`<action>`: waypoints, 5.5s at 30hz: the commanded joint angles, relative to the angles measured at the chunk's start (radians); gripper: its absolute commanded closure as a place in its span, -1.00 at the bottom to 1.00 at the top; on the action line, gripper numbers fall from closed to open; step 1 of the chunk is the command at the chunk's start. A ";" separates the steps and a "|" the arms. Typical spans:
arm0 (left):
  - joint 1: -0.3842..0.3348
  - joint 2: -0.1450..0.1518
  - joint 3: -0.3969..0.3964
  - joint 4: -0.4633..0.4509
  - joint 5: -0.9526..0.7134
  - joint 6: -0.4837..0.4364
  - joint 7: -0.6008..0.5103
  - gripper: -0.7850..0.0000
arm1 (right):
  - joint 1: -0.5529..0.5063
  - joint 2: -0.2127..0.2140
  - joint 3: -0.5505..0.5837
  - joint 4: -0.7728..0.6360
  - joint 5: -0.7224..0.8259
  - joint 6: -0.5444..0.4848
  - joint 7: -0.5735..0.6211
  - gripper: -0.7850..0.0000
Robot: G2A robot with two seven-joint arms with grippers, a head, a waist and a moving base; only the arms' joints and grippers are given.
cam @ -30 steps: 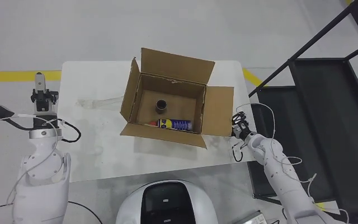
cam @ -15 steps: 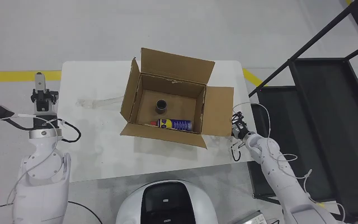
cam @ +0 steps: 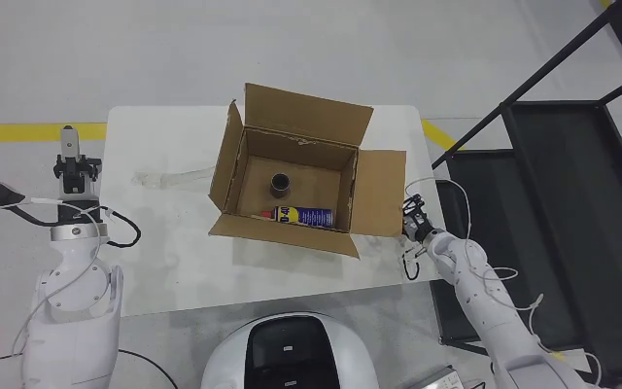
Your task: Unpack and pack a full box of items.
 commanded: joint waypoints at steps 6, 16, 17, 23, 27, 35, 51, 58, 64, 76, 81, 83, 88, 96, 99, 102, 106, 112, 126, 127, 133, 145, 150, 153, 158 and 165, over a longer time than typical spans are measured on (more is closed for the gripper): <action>0.000 0.000 0.000 0.000 0.000 0.000 0.000 -1.00 | -0.037 0.015 0.044 -0.061 0.013 -0.010 -0.001 0.70; 0.000 0.000 0.000 0.000 0.000 0.000 0.000 -1.00 | -0.125 0.031 0.114 -0.226 0.021 0.050 0.012 1.00; 0.000 0.000 0.000 0.000 0.000 0.000 0.000 -1.00 | -0.134 0.032 0.120 -0.253 0.021 0.060 0.016 1.00; 0.000 0.000 0.000 0.000 0.000 0.000 0.000 -1.00 | -0.195 0.036 0.149 -0.396 0.020 0.106 0.055 1.00; 0.000 0.000 0.000 0.000 0.000 0.000 0.000 -1.00 | -0.207 0.037 0.142 -0.390 0.013 0.091 0.083 1.00; 0.000 0.000 0.000 0.000 0.000 0.000 0.000 -1.00 | -0.193 0.034 0.135 -0.330 0.041 0.088 0.103 1.00; 0.000 0.000 0.000 0.000 0.000 0.000 0.000 -1.00 | -0.219 0.047 0.158 -0.382 0.011 0.004 0.154 -1.00; 0.000 0.000 0.000 0.000 0.000 0.000 0.000 -1.00 | -0.289 0.056 0.177 -0.464 0.038 -0.080 0.228 -1.00; 0.000 0.000 0.000 0.000 0.000 0.000 0.000 -1.00 | -0.259 0.045 0.130 -0.419 0.014 0.033 0.262 -1.00; 0.000 0.000 0.000 0.000 0.000 0.000 0.000 -1.00 | -0.201 0.031 0.067 -0.336 0.012 0.097 0.298 -0.84; 0.000 0.000 0.000 0.000 0.000 0.000 0.000 -1.00 | -0.201 0.030 0.070 -0.322 0.018 0.125 0.304 -0.84; 0.000 0.000 0.000 0.000 0.000 0.000 0.000 -1.00 | -0.202 0.030 0.074 -0.317 0.017 0.126 0.302 -0.80; 0.000 0.000 0.000 0.000 0.000 0.000 0.000 -1.00 | -0.206 0.032 0.086 -0.307 0.030 0.127 0.302 -0.57; 0.000 0.000 0.000 0.000 0.000 0.000 0.000 -1.00 | -0.203 0.032 0.086 -0.294 0.038 0.124 0.300 0.15; 0.000 0.000 0.000 0.000 0.000 0.000 0.000 -1.00 | -0.201 0.031 0.087 -0.291 0.047 0.122 0.298 0.41; 0.000 0.000 0.000 0.000 0.000 0.000 0.000 -1.00 | -0.200 0.031 0.088 -0.287 0.052 0.121 0.295 0.73; 0.000 0.000 0.000 0.000 0.000 0.000 0.000 -1.00 | -0.201 0.032 0.099 -0.293 0.071 0.120 0.274 1.00; 0.000 0.000 0.000 0.000 0.000 0.000 0.000 -1.00 | -0.222 0.036 0.124 -0.341 0.070 0.126 0.242 1.00; 0.000 0.000 0.000 0.000 0.000 0.000 0.000 -1.00 | -0.345 0.056 0.282 -0.727 0.079 0.152 0.185 1.00; 0.000 0.000 0.000 0.000 0.000 0.000 0.000 -1.00 | -0.354 0.057 0.295 -0.760 0.077 0.158 0.185 1.00; 0.000 0.000 0.000 0.000 0.000 0.000 0.000 -1.00 | -0.374 0.059 0.330 -0.934 0.094 0.131 0.166 1.00; 0.000 0.000 0.000 0.000 0.000 0.000 0.000 -1.00 | -0.022 0.049 0.057 -0.968 0.220 -0.132 0.315 1.00; 0.000 0.000 0.000 0.000 0.000 0.000 0.000 -1.00 | 0.208 0.020 -0.172 -0.798 0.300 -0.224 0.480 1.00; 0.000 0.000 0.000 0.000 0.000 0.000 0.000 -1.00 | 0.332 -0.009 -0.321 -0.675 0.358 -0.257 0.584 1.00; 0.000 0.000 0.000 0.000 0.000 0.000 0.000 -1.00 | 0.480 -0.075 -0.540 -0.447 0.440 -0.222 0.666 1.00; 0.000 0.000 0.000 0.000 0.000 0.000 0.000 -1.00 | 0.644 -0.177 -0.720 -0.104 0.499 -0.132 0.708 1.00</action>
